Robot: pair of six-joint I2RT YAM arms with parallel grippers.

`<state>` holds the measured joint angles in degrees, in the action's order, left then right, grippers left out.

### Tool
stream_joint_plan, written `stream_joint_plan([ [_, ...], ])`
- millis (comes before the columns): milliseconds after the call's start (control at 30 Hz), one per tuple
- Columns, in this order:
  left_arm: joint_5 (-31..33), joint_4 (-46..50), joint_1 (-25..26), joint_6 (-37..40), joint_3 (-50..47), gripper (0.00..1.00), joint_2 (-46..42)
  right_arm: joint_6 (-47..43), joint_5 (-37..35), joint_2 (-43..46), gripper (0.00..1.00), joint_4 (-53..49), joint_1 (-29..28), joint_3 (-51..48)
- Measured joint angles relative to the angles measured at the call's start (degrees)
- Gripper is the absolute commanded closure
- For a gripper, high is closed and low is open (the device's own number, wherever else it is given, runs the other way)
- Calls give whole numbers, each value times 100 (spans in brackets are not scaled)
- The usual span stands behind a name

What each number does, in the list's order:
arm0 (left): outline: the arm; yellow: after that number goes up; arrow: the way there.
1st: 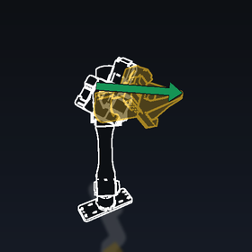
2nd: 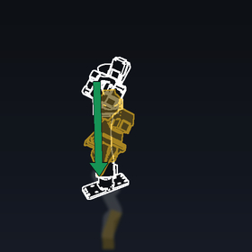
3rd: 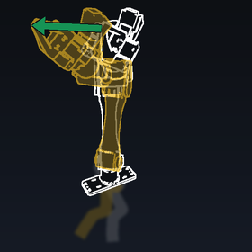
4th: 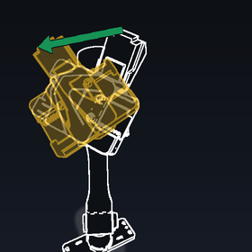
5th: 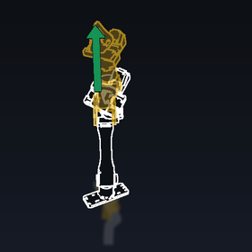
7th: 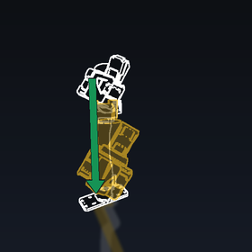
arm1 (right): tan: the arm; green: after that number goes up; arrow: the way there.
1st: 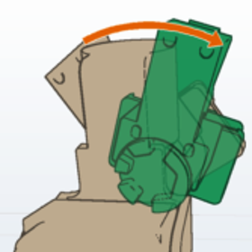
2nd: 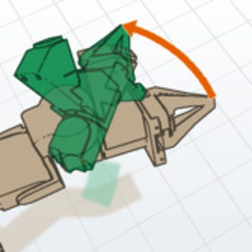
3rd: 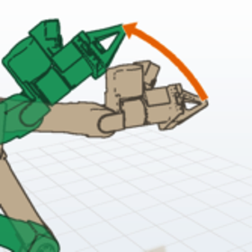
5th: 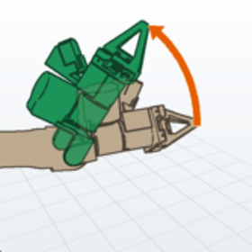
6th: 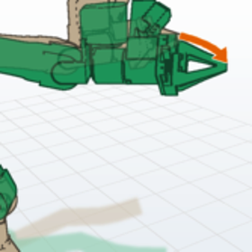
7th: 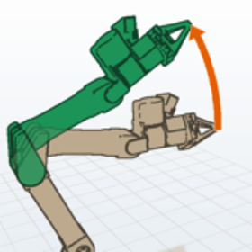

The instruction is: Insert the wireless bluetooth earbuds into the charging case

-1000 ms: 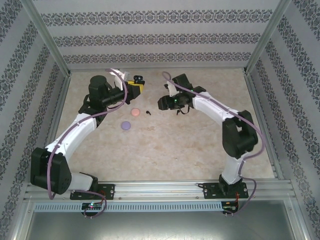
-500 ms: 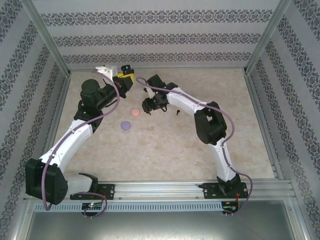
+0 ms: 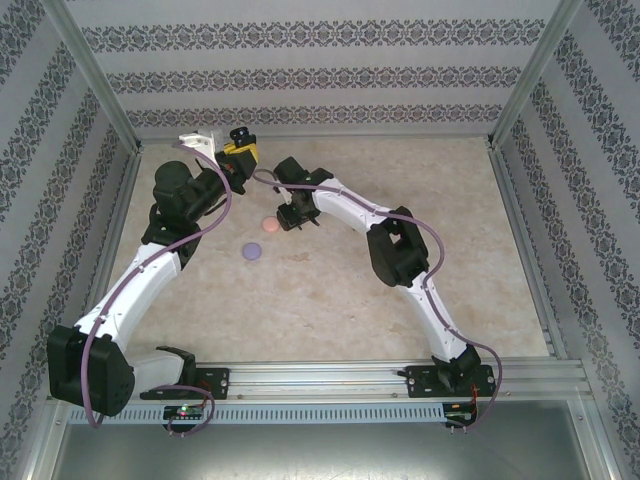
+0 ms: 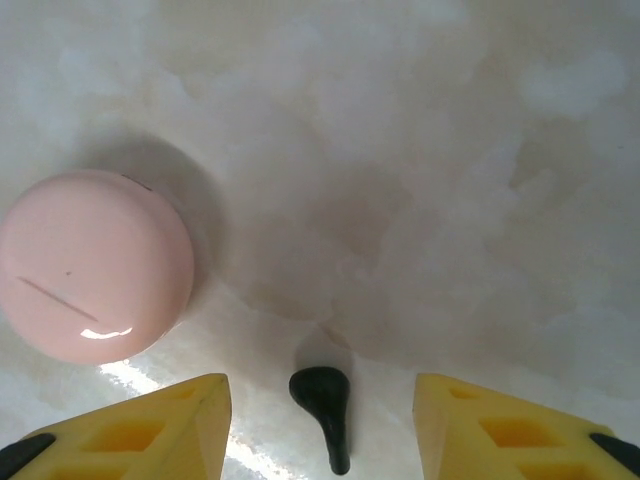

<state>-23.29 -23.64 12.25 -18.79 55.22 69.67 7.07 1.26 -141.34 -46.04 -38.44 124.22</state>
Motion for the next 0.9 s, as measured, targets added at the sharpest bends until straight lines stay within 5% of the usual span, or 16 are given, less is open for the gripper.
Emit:
stream_joint_plan([
  [900, 0, 0, -13, -81, -111, 100, -9, -111, -186, -402, 63, -262, -83, 442],
])
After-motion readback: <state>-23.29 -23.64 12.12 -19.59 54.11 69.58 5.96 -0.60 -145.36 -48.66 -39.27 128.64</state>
